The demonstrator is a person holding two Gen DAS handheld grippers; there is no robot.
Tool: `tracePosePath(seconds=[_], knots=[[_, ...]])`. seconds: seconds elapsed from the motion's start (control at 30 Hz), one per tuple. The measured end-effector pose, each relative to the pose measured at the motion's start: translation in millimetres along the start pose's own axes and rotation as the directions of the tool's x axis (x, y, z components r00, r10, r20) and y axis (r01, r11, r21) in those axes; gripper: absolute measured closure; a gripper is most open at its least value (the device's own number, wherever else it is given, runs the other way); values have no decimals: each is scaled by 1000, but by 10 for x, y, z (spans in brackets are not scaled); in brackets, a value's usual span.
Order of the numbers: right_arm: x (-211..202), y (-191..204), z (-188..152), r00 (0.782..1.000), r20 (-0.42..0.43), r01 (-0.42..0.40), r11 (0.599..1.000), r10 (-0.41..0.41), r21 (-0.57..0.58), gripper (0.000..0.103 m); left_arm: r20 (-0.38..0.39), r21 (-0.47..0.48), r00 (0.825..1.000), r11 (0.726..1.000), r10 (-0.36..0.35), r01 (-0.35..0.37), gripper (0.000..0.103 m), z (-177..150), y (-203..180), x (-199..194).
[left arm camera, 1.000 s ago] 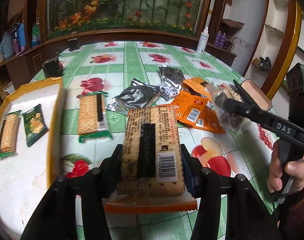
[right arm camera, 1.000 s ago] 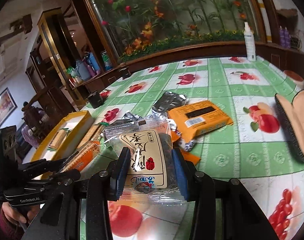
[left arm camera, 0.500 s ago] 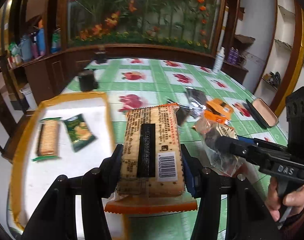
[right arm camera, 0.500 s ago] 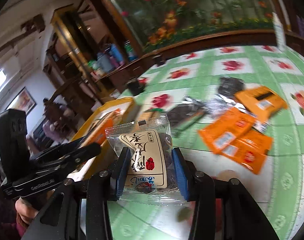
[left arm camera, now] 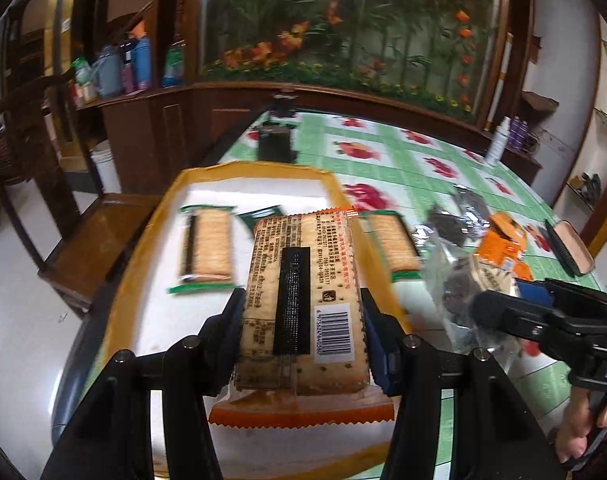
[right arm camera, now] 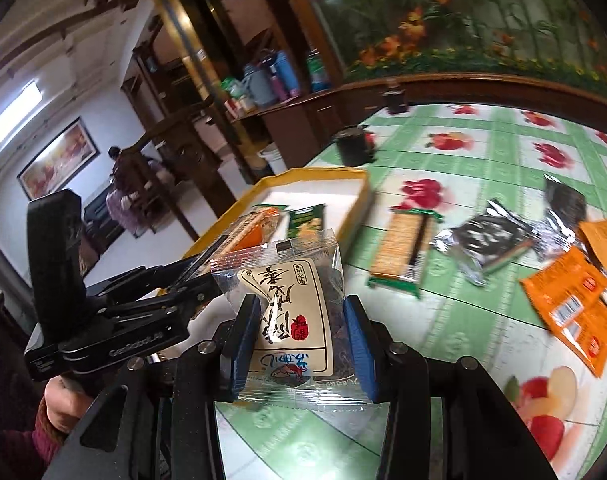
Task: Organize snacks
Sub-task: 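Carry the cracker pack and clear snack bag over the white tray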
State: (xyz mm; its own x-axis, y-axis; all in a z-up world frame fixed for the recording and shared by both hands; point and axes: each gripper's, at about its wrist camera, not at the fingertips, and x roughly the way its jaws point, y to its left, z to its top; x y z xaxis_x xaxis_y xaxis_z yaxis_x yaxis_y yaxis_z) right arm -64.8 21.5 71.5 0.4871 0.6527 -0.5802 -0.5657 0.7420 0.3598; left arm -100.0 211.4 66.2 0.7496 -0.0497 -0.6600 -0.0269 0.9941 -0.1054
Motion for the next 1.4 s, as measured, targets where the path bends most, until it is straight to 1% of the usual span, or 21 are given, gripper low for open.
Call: tracePosePath(seconds=[0.1,0.2,0.27,0.53,0.6,0.8,0.93,1.27,1.4], knots=[[97,157,29,1000,-19,-2,999,1,-41,56,-13,-23,999,999,30,-31,50,-66,184,14],[201,297,55,999,-33,-5,997,3,-75,56,-32,-53,999,998,41,-43,50,-137,351,44],[273,409,54,999,-45,-5,994,1,-105,56,-42,-51,997,997,59,-61,50,-185,408,62],[603,738,-77,991,-107,58,970,-86,-238,56,-50,-33,990,991,131,-132,50,-292,511,97],[676,779,-122,987,-111,83,962,-115,-261,56,-51,-21,986,987,161,-162,50,-303,533,109],[754,801,-143,986,-110,92,954,-128,-284,56,-55,-16,986,988,155,-156,50,-326,585,132],[773,774,-139,987,-110,86,960,-119,-267,56,-55,0,985,986,164,-164,50,-347,600,124],[718,719,-130,991,-111,55,974,-81,-221,55,-64,-18,988,990,141,-142,47,-314,613,101],[670,650,-110,992,-118,17,984,-38,-178,54,-69,-38,990,991,122,-125,46,-299,633,90]])
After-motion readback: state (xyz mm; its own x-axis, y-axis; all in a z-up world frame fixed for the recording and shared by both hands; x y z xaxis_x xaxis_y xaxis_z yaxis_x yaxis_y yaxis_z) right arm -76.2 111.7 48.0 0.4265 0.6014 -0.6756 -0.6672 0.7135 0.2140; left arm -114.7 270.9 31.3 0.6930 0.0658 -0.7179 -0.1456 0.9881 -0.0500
